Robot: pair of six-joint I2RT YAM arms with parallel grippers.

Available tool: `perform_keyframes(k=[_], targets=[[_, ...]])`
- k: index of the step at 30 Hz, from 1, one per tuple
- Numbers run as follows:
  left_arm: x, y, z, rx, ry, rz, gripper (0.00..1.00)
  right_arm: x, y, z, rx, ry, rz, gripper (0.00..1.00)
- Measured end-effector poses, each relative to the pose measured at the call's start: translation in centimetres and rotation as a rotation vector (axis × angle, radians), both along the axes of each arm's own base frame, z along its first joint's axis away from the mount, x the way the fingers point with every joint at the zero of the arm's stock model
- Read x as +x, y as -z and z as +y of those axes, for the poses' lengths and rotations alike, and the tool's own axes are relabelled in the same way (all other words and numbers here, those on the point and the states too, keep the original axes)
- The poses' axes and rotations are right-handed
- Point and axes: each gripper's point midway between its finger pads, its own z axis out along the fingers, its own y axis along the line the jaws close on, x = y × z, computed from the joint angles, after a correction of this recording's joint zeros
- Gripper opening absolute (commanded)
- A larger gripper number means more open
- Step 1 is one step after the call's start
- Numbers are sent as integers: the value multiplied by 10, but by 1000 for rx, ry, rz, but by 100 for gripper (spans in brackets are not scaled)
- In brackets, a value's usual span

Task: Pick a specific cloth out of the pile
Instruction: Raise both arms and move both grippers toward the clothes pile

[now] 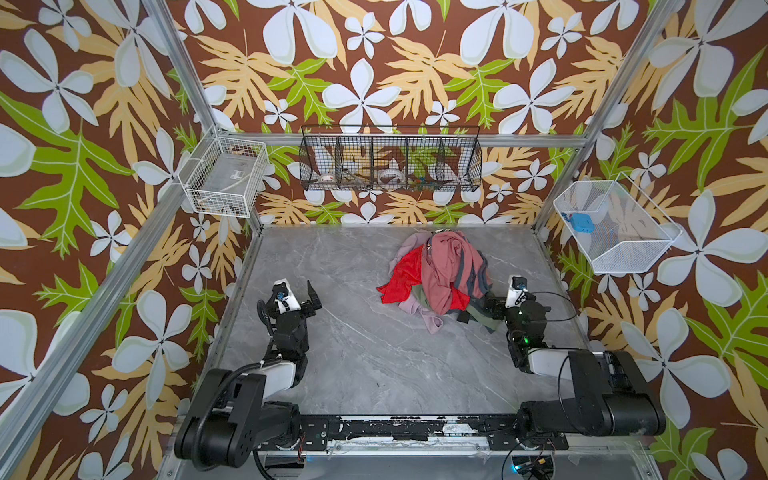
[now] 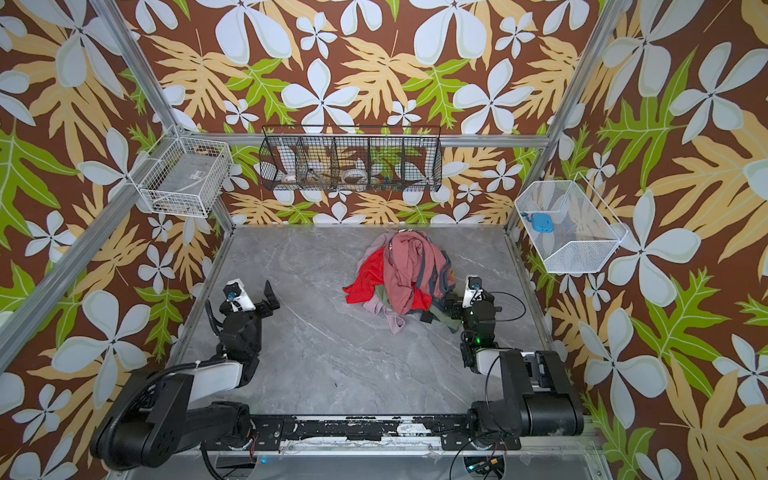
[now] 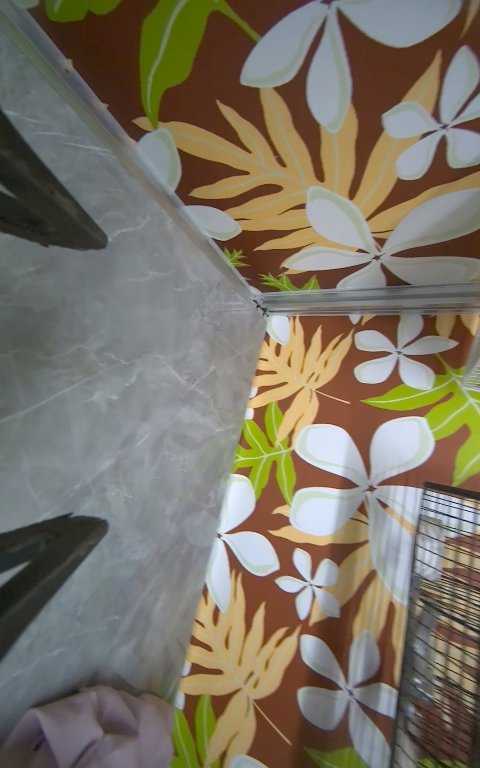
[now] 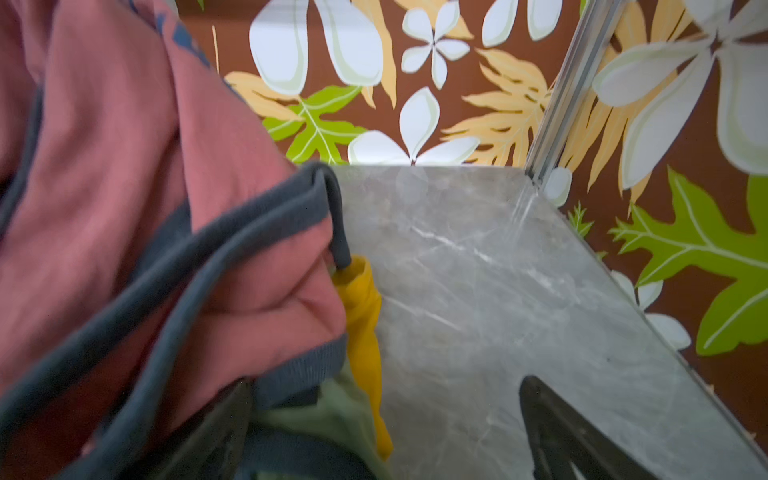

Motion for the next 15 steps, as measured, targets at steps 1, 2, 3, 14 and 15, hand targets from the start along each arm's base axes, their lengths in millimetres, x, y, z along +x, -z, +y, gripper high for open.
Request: perform_keyframes(k=[1, 2, 3, 14, 15], targets=[[3, -12, 1, -21, -10, -13, 100, 5, -14, 0, 11, 5, -16, 100], [4, -19, 2, -39, -19, -16, 100, 6, -22, -1, 17, 7, -25, 100], [4, -25, 3, -56, -26, -17, 100, 5, -26, -1, 27, 12, -22, 100], [2, -40, -27, -187, 88, 37, 100, -21, -25, -3, 212, 75, 112, 93], [2, -39, -33, -191, 107, 45, 100, -23, -22, -1, 229, 69, 130, 91]])
